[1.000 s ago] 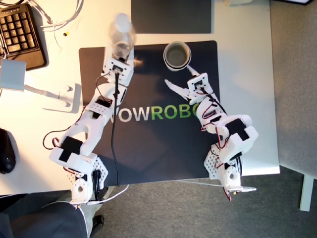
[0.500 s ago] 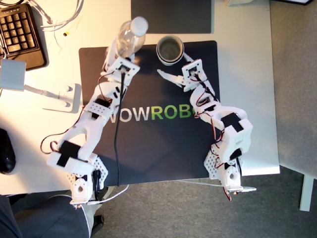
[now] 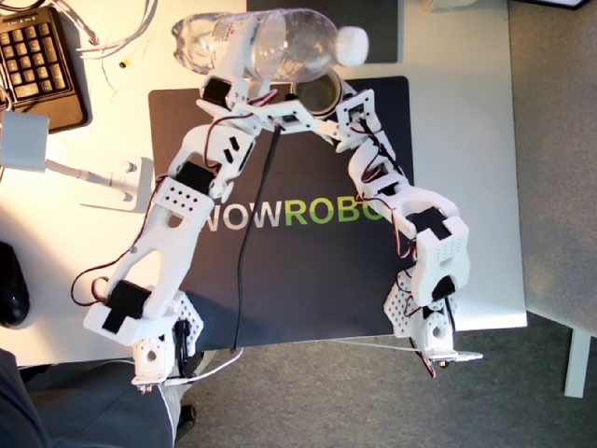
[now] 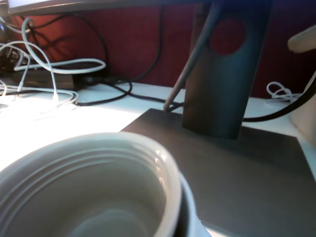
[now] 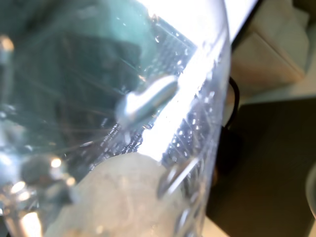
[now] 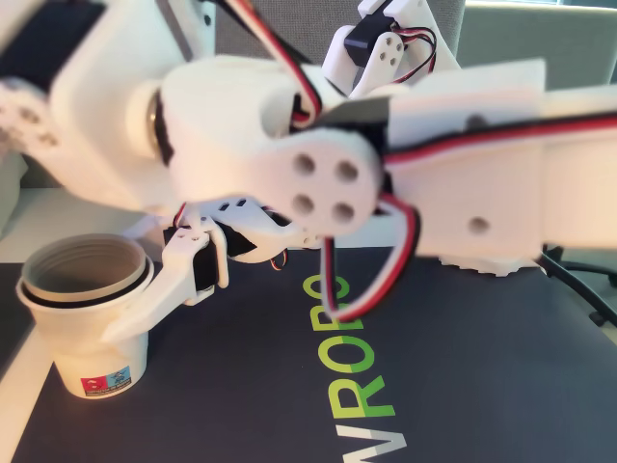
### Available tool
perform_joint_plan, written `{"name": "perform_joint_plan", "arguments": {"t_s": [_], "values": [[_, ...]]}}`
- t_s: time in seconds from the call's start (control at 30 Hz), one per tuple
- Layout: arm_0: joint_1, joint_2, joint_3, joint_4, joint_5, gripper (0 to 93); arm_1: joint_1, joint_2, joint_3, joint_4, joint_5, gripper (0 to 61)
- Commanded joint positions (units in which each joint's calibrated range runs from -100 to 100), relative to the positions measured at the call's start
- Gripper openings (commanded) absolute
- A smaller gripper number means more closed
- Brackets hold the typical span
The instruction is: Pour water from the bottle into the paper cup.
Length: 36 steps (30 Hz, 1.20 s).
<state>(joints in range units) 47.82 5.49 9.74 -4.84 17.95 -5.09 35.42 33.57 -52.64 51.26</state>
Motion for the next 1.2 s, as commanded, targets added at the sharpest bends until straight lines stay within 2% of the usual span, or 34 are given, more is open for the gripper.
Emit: {"name": "perform_joint_plan", "arguments": {"t_s": [0.0, 0.03, 0.1, 0.13, 0.2, 0.37, 0.5, 0.6, 0.77, 0.93, 1.17], "values": [[-0.2, -9.8, -11.6, 5.7, -4.7, 0.0, -2.3, -0.9, -6.6, 0.0, -0.9, 29.5], [-0.6, -9.8, -12.2, 7.5, -5.6, 0.0, -1.9, -0.9, -6.3, -0.6, -1.3, 22.6], [-1.2, -9.8, -13.1, 9.5, -6.3, 0.0, -1.3, -0.8, -5.8, -1.4, -1.7, 14.3], [-1.9, -9.9, -13.2, 10.0, -6.3, 0.0, -0.9, -0.8, -5.6, -1.9, -1.8, 7.9], [-3.3, -10.4, -14.3, 12.9, -7.0, 0.0, 0.0, -0.8, -5.1, -2.2, -1.9, 2.3], [-5.5, -11.5, -16.6, 17.8, -9.2, 0.0, 2.9, -3.1, -4.3, -2.6, -1.5, 0.8], [-6.7, -12.3, -18.8, 22.9, -12.2, 0.0, 6.6, -11.4, -0.7, -0.9, 1.0, 0.2], [-7.1, -12.4, -19.1, 24.8, -13.4, 0.0, 7.3, -19.0, 7.1, -2.2, 2.3, 0.2], [-7.1, -12.2, -19.8, 27.9, -15.2, 0.0, 4.9, -30.1, 22.9, -10.1, 3.9, 0.2], [-5.9, -11.7, -20.6, 30.1, -16.6, 0.0, 1.8, -34.4, 32.4, -13.8, 4.4, 0.2], [-4.9, -10.8, -20.6, 32.3, -18.1, 0.0, -1.1, -34.4, 35.0, -13.4, 3.1, 0.2]]}}
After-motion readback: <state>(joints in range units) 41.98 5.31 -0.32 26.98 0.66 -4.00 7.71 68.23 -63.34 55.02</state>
